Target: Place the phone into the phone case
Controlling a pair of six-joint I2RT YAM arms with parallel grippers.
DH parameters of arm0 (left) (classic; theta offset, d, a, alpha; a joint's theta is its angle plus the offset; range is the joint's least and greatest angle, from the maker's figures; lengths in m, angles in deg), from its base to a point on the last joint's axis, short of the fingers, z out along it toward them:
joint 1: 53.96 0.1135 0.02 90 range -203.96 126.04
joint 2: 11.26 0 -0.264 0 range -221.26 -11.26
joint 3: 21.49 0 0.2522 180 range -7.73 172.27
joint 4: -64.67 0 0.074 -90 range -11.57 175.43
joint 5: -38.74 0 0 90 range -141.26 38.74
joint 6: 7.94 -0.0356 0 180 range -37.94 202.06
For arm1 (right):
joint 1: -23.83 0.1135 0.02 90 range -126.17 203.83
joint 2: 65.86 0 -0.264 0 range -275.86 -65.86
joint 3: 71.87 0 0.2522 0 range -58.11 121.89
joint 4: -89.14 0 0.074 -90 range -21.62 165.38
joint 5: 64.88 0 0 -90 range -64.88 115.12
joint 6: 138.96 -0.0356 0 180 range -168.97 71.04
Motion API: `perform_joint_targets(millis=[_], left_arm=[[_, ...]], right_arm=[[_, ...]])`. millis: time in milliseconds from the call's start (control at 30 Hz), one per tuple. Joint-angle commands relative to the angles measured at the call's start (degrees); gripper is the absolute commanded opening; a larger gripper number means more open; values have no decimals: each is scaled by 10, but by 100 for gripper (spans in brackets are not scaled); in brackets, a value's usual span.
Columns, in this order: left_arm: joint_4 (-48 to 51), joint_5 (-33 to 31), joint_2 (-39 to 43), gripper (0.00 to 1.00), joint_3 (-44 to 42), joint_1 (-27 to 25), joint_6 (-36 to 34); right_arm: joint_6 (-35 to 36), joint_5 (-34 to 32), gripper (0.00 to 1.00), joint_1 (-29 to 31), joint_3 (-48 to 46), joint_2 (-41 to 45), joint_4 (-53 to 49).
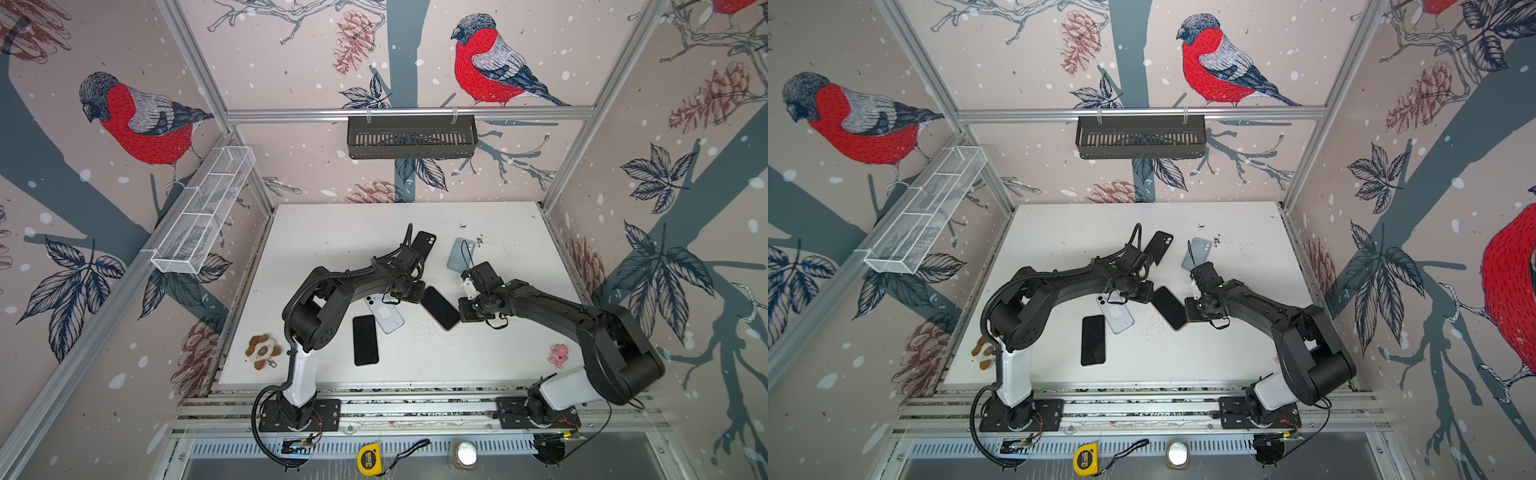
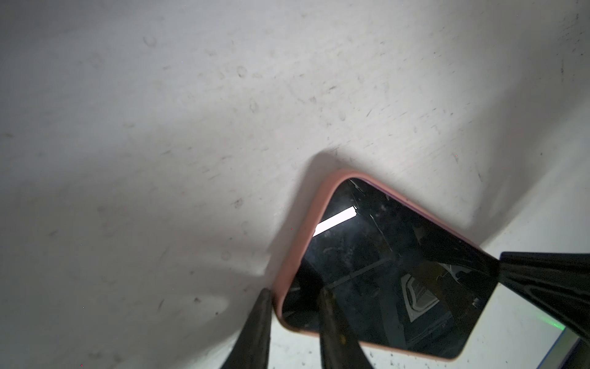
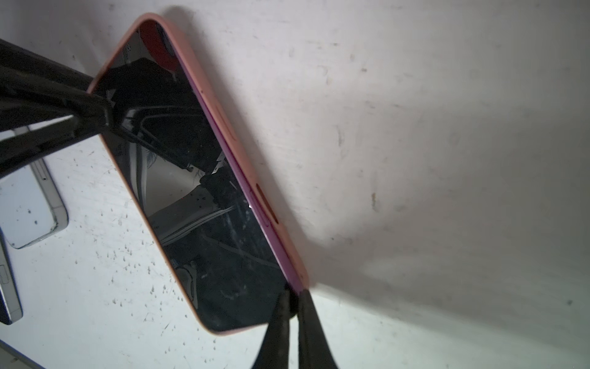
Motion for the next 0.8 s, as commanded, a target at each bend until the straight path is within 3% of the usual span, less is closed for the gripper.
perform_joint_targets(millis=[0, 467, 600, 767], left_arm=[[34, -13, -1, 27, -6, -1, -2], [30, -15, 4, 27, -15, -1, -1], [21, -26, 35, 27, -23, 0, 5], [4, -41, 128, 27, -30, 8, 6]], right_arm=[[11, -1, 8, 10, -4, -14, 6], [4, -25, 7, 19, -1, -7, 6], [-3, -45, 22, 20, 4, 48, 7], [12, -40, 24, 29, 24, 86, 2]])
